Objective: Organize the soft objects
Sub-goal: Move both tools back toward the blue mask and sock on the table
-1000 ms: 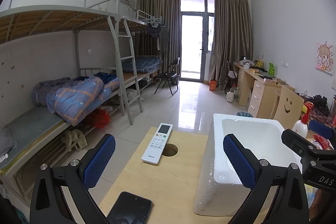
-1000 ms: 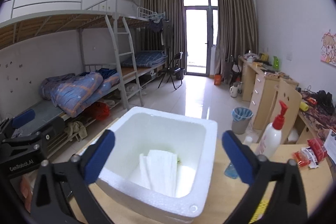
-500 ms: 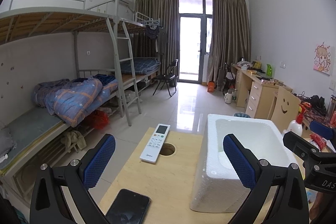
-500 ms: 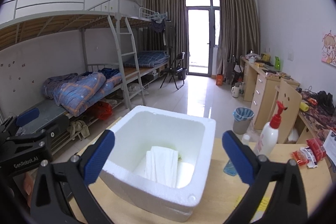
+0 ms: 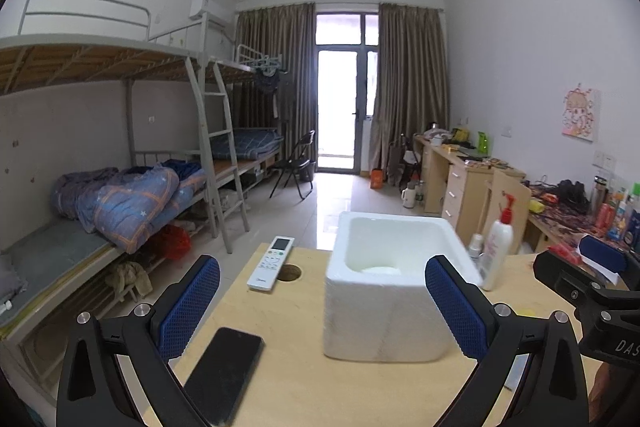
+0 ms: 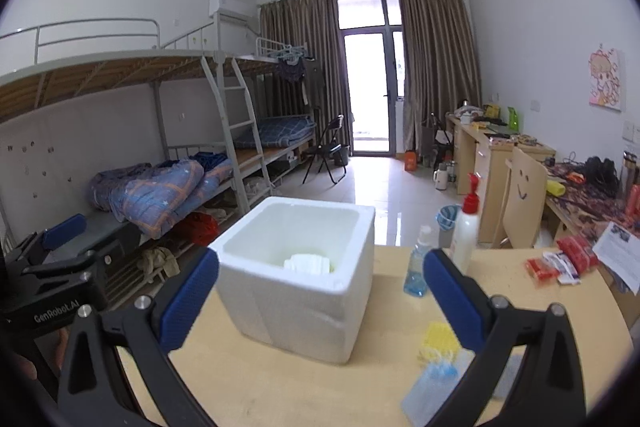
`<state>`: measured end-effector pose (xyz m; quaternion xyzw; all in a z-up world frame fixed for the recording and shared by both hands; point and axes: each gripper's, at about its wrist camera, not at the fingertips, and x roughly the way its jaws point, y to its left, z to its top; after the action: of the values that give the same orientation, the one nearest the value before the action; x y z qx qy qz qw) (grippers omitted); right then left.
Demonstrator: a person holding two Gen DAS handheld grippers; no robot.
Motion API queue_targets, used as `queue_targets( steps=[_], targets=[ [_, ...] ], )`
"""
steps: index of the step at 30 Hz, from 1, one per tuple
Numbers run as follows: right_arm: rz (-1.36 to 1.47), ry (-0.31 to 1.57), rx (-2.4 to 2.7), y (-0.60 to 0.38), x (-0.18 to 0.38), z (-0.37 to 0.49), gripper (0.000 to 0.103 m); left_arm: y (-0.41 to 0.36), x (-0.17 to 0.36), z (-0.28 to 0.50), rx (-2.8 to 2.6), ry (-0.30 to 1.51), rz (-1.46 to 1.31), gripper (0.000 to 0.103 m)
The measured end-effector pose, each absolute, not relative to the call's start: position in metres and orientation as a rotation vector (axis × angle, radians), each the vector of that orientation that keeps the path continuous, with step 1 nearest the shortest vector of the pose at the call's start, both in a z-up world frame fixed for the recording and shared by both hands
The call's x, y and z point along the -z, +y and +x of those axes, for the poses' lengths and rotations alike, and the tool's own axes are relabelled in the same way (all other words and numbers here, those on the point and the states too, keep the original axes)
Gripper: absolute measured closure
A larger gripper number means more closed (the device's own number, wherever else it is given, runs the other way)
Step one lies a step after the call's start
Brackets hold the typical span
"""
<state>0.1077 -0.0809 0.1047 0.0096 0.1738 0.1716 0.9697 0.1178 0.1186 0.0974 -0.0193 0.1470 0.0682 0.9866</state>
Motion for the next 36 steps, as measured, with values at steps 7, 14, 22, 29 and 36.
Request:
queue_targets(
  steps=[7, 14, 22, 29, 36],
  targets=[
    [0.05, 0.318, -0.33, -0.106, -0.107, 0.058, 0.0, 0.092, -0.096, 0.064, -0.096, 0.265, -0.039, 0.0],
    [0.061, 0.289, -0.294, -0.125, -0.096, 0.019, 0.0, 0.072, -0.081, 0.026, -0.056, 0.259, -0.041, 0.0],
    [0.077, 0.233, -0.275, -0.138, -0.069, -0.022, 0.0, 0.062, -0.057, 0.004, -0.066, 0.23, -0.058, 0.0],
    [0.062, 0.212, -0.272, -0.142, -0.058, -0.035, 0.0, 0.06, -0.05, 0.001, -0.074, 0.222, -0.063, 0.0],
    [0.071, 0.223, -0.257, -0.149, -0.053, -0.034, 0.0, 0.05, -0.046, 0.008, -0.048, 0.224, -0.056, 0.0]
  ],
)
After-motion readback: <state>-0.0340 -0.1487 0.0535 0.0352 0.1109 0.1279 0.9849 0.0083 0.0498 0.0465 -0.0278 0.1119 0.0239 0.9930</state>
